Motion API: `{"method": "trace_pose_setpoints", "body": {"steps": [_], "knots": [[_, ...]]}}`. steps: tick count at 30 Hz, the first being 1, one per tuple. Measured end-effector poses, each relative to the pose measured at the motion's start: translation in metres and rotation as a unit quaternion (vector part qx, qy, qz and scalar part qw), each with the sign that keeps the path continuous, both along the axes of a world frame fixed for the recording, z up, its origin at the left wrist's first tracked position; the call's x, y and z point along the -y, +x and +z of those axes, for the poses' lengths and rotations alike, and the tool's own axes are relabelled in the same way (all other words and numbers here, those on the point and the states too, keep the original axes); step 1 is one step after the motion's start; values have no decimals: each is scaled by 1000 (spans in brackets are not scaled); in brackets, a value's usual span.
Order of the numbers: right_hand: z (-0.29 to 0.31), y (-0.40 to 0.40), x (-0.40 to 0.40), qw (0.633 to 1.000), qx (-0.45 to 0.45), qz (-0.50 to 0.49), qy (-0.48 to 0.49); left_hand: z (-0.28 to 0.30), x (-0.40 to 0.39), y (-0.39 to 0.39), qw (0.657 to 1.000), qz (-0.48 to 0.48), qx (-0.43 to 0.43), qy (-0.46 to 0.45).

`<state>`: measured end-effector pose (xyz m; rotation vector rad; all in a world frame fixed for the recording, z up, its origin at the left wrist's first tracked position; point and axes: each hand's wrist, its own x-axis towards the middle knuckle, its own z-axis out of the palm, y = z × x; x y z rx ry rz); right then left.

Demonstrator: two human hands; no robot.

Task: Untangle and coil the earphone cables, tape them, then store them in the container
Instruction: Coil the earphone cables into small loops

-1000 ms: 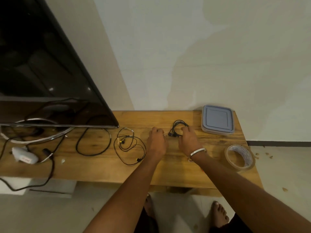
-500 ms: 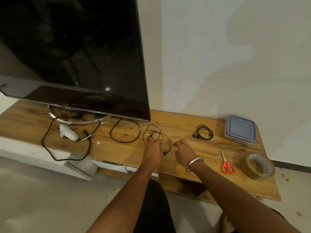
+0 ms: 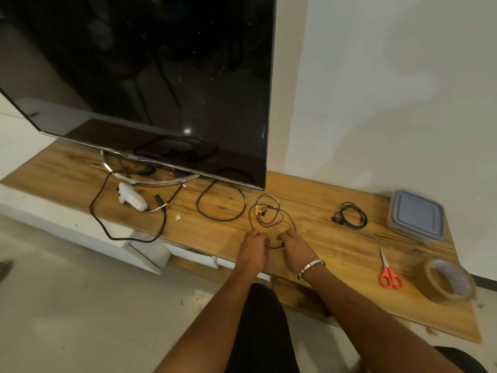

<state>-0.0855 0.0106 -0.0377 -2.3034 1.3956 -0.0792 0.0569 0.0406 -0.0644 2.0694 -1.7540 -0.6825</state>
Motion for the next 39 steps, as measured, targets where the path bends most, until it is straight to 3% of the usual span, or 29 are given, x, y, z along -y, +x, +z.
{"method": "trace_pose_setpoints", "body": {"steps": [17, 25, 39], "knots": [[-12, -8, 5, 999, 28, -35, 10, -2, 3, -7, 1000, 1, -7, -20], [-11, -46, 2, 998, 37, -28, 42, 12, 36, 4, 992, 61, 43, -100], [-27, -55, 14, 980, 130, -147, -29, 6, 104, 2, 990, 24, 138, -31]]}}
